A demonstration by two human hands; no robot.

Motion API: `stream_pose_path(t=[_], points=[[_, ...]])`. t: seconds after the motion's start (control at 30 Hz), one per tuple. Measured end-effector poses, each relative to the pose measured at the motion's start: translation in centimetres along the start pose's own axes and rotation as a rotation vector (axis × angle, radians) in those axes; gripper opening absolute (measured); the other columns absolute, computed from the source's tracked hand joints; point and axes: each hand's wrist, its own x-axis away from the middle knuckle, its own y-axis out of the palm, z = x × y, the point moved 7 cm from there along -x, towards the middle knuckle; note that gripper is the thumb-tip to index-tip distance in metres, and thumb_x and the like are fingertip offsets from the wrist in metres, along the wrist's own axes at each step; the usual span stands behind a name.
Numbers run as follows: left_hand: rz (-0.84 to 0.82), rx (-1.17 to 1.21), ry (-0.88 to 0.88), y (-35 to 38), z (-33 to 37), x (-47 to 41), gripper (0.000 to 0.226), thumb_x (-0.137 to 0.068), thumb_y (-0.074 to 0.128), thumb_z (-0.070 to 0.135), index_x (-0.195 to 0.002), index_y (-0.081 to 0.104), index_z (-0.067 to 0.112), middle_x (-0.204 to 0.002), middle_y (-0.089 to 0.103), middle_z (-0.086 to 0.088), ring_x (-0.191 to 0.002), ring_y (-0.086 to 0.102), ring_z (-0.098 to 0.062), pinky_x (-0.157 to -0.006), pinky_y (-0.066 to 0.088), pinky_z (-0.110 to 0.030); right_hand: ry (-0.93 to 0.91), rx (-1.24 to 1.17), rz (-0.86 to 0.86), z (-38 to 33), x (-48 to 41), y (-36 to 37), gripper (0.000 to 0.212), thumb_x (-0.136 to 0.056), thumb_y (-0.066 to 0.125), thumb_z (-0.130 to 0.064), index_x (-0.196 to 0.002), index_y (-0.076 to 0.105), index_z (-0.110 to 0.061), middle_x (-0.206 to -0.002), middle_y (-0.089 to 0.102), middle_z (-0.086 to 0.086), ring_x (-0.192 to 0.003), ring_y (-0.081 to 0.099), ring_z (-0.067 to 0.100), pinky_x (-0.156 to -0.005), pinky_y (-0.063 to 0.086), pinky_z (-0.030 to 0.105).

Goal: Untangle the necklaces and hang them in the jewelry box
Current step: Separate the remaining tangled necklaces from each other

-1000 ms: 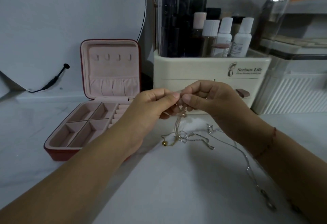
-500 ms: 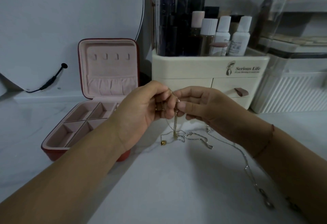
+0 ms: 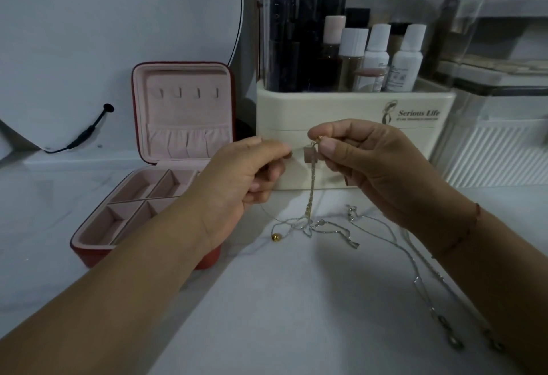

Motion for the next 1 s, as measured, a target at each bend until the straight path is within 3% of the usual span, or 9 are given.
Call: stream_pose_path(t=[0.07,0.17,0.33,0.5,0.6,0.7,0.83,1.0], points=[[0.005,-0.022,0.031,0.0,0.0,0.0,0.012,-0.074,0.068,0.024,-0.078,0.065,0.013,-0.059,0.050,0.003,-0.045,0.033,-0.005,-0.041,0.026,-0.016,-0.009,-0.018,-0.006,-0.2,0.0,0.1,0.023,-0.069,0.066,-0.018,-0.092,0.069,-0.012,-0.068,0.067,-0.004,-0.061,0.056,0.002,-0.054,0.042,0.011],[-0.017,-0.099,0.083,0.4,-0.1,0.2,0.021,-0.069,0.076,0.032,-0.087,0.074,0.022,-0.071,0.062,0.006,-0.059,0.049,-0.006,-0.055,0.040,-0.019,-0.023,-0.010,-0.011,-0.4,0.1,0.3,0.022,-0.069,0.066,-0.016,-0.090,0.067,-0.011,-0.064,0.066,-0.007,-0.059,0.054,0.000,-0.053,0.041,0.010],[0.016,-0.174,0.138,0.6,0.3,0.7,0.029,-0.063,0.069,0.039,-0.086,0.076,0.023,-0.075,0.069,0.006,-0.069,0.058,-0.005,-0.068,0.047,-0.021,-0.020,0.010,-0.013,-0.4,0.2,0.6,0.021,-0.069,0.067,-0.013,-0.090,0.067,-0.007,-0.064,0.066,-0.007,-0.057,0.057,-0.003,-0.051,0.042,0.008],[0.136,-0.265,0.260,0.2,1.5,1.2,0.007,-0.078,0.070,0.022,-0.083,0.075,0.021,-0.075,0.073,0.003,-0.072,0.065,-0.006,-0.071,0.051,-0.014,-0.026,0.061,0.005,-0.5,0.3,0.8,0.019,-0.068,0.069,-0.010,-0.086,0.068,-0.005,-0.066,0.067,-0.005,-0.057,0.059,-0.003,-0.052,0.042,0.006],[0.218,-0.335,0.332,0.0,2.0,1.5,0.008,-0.078,0.072,0.015,-0.078,0.074,0.023,-0.074,0.073,0.007,-0.070,0.067,-0.003,-0.066,0.049,-0.011,-0.033,0.109,0.009,-0.5,0.3,0.9,0.016,-0.068,0.070,-0.010,-0.083,0.068,-0.007,-0.065,0.068,-0.005,-0.058,0.060,-0.004,-0.054,0.043,0.006],[0.249,-0.318,0.270,-0.3,1.7,1.3,0.006,-0.076,0.073,0.016,-0.074,0.072,0.021,-0.072,0.072,0.001,-0.068,0.065,-0.007,-0.065,0.052,-0.014,-0.043,0.156,-0.001,-0.4,0.2,1.0,0.019,-0.066,0.071,-0.016,-0.083,0.069,-0.008,-0.071,0.070,0.001,-0.064,0.063,0.004,-0.062,0.049,0.011],[0.143,-0.385,0.152,0.4,0.5,0.7,0.016,-0.083,0.062,0.018,-0.075,0.069,0.006,-0.065,0.063,-0.004,-0.064,0.057,-0.005,-0.068,0.048,-0.020,-0.061,0.204,-0.001,0.0,0.1,1.1,0.024,-0.068,0.070,-0.022,-0.086,0.069,-0.006,-0.079,0.072,0.012,-0.075,0.067,0.018,-0.078,0.054,0.022],[0.071,-0.367,0.139,0.8,0.3,0.6,0.015,-0.088,0.056,0.013,-0.079,0.068,0.012,-0.071,0.065,0.001,-0.068,0.058,-0.003,-0.072,0.047,-0.017,-0.046,0.182,0.046,0.0,-0.1,0.3,0.023,-0.074,0.065,-0.022,-0.091,0.067,-0.007,-0.078,0.074,0.006,-0.070,0.066,0.012,-0.064,0.050,0.017]])
